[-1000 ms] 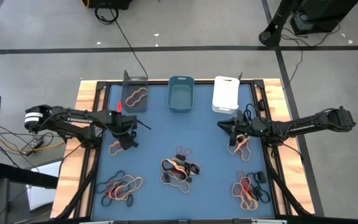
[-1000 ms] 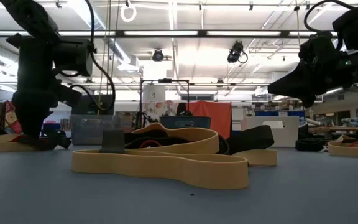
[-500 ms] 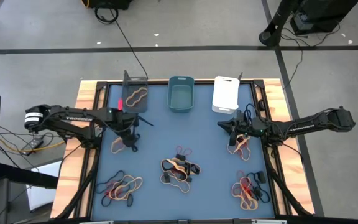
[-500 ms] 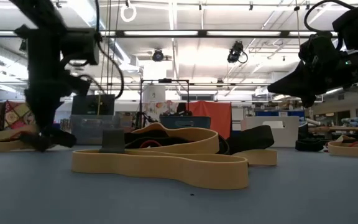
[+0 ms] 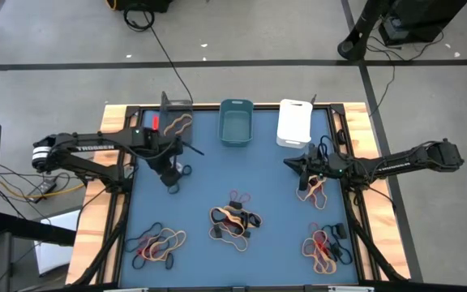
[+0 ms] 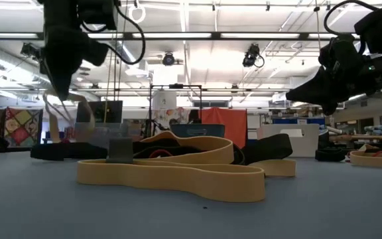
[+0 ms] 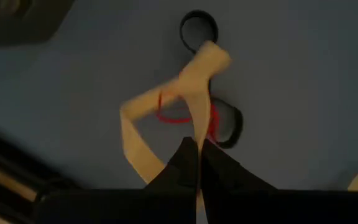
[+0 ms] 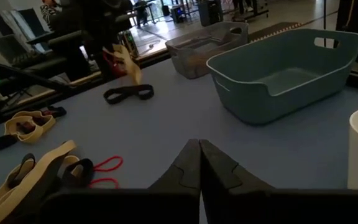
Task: Sort rubber bands into baskets
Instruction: Put the yellow rubber band into the black bin
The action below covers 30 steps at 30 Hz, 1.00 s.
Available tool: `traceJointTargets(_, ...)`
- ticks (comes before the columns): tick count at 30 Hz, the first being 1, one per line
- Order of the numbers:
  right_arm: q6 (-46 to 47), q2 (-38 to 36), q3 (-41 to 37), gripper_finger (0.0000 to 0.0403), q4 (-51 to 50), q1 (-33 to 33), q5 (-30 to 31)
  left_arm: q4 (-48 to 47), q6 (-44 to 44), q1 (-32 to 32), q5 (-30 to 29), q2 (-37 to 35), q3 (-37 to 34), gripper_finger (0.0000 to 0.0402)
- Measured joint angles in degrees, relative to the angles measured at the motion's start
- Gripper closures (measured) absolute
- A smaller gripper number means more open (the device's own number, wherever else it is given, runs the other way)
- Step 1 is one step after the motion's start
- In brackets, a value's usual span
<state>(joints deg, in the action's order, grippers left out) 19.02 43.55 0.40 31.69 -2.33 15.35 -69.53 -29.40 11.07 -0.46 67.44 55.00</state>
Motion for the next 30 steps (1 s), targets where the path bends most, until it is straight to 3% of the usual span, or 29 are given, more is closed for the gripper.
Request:
traceJointTargets(6,1.6,0.0,0.0,0.0383,-0.5,0.0,0.0,-1.9,-0.9,-0.7,4.2,0.0,-1.0,0.0394)
traceJointTargets(11,2.0,0.0,0.0,0.0385,-0.5,0.0,-1.3,5.8,-0.6,-3.2,9.1,0.0,-8.1,0.0394)
traceJointTargets(20,2.2,0.0,0.0,0.0384,-0.5,0.0,-1.1,23.6,0.5,-3.3,7.1,0.0,-19.5,0.0371)
traceJointTargets(30,2.4,0.0,0.0,0.0379,-0.5,0.0,0.0,31.1,4.8,-3.3,3.2,0.0,-19.5,0.0294)
